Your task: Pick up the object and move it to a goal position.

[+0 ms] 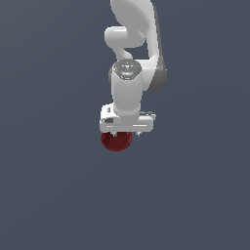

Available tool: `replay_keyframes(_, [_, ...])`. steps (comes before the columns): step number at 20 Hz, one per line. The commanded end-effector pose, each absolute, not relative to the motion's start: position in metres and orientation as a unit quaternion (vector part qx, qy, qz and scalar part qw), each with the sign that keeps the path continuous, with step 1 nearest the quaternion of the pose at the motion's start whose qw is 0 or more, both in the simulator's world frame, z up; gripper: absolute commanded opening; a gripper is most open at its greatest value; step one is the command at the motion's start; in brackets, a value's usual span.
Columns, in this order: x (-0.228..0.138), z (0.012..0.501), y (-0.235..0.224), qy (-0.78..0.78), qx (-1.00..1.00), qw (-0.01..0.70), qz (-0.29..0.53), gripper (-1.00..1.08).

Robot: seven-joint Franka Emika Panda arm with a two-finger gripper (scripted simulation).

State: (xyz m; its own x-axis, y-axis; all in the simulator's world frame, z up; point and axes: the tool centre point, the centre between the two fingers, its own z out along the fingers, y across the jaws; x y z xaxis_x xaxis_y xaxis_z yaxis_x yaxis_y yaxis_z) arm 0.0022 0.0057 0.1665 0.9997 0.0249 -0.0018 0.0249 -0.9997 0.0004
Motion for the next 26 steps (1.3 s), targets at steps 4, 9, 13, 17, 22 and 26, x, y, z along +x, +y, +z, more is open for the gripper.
replay_keyframes(4, [0.003, 0.168, 0.0, 0.01, 1.0, 0.001, 0.0, 0.28])
replay_keyframes(9, [0.004, 0.173, -0.011, 0.004, 1.0, 0.002, 0.004, 0.28])
replay_keyframes(13, [0.005, 0.171, -0.01, 0.002, 1.0, 0.002, 0.0, 0.28])
replay_keyframes(17, [0.006, 0.166, -0.009, -0.005, 1.0, 0.004, -0.013, 0.28])
replay_keyframes(22, [0.007, 0.155, -0.005, -0.019, 0.999, 0.011, -0.041, 0.28])
replay_keyframes(26, [0.008, 0.143, -0.001, -0.036, 0.997, 0.02, -0.072, 0.28])
